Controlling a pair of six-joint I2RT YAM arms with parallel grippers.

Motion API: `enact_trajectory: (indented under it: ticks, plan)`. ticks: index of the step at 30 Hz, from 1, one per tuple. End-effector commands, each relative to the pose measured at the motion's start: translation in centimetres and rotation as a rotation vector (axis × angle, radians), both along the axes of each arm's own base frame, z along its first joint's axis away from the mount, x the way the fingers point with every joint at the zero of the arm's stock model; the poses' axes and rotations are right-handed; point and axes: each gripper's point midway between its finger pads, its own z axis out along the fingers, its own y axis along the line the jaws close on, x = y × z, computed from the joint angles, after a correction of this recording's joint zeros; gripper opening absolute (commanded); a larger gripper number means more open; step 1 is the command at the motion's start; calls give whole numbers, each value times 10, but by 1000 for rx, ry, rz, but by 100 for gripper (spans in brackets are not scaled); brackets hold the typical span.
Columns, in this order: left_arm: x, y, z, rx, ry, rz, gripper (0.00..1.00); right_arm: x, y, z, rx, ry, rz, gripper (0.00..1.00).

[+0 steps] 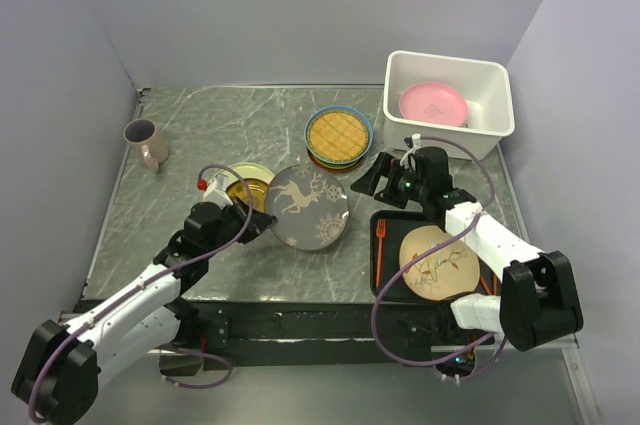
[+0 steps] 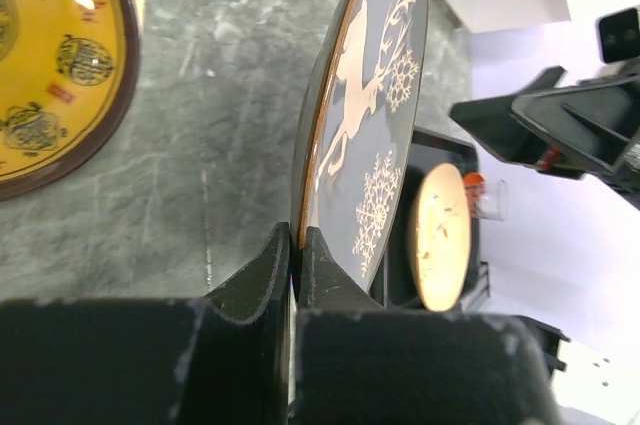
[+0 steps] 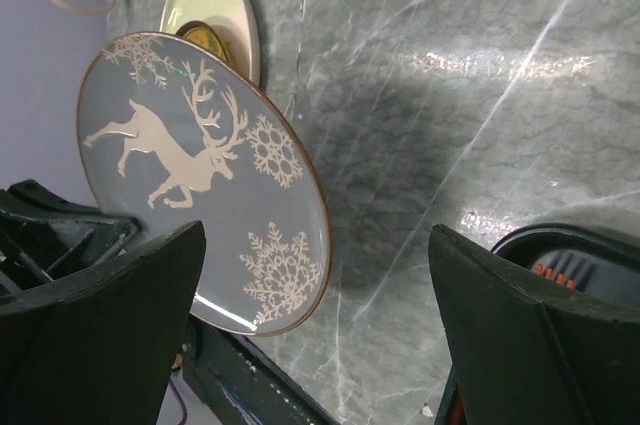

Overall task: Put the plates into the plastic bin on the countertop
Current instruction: Pick up the plate at the center of the board, then place the plate in the plastic bin.

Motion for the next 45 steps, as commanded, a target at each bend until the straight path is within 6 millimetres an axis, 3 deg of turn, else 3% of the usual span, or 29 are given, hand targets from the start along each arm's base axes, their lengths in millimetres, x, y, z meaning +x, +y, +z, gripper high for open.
enact_trajectory:
  ticks: [1, 9, 19, 27, 36, 39, 40, 42, 45]
  plan:
    - [2, -17, 69, -200, -205, -92, 1, 1, 13, 17, 44, -82, 55, 100]
    - [-8, -29, 79, -283, -238, -189, 1, -6, 25, 22, 52, -101, 104, 100]
    - [-13, -27, 87, -301, -267, -207, 1, -10, 37, 15, 70, -89, 153, 99]
    - [-16, -28, 90, -355, -273, -230, 1, -16, 51, 20, 132, -107, 227, 88]
    - [-16, -26, 90, -355, -275, -224, 1, -21, 63, 19, 185, -92, 293, 62]
    - [-14, -24, 87, -350, -266, -217, 1, -22, 65, 20, 198, -95, 304, 38]
    - [-14, -24, 88, -351, -269, -218, 1, -22, 67, 19, 201, -93, 309, 22]
    - [-14, -24, 86, -350, -262, -217, 1, -22, 67, 19, 202, -90, 310, 4]
    - [-13, -23, 83, -346, -257, -212, 1, -22, 68, 18, 199, -90, 312, 0]
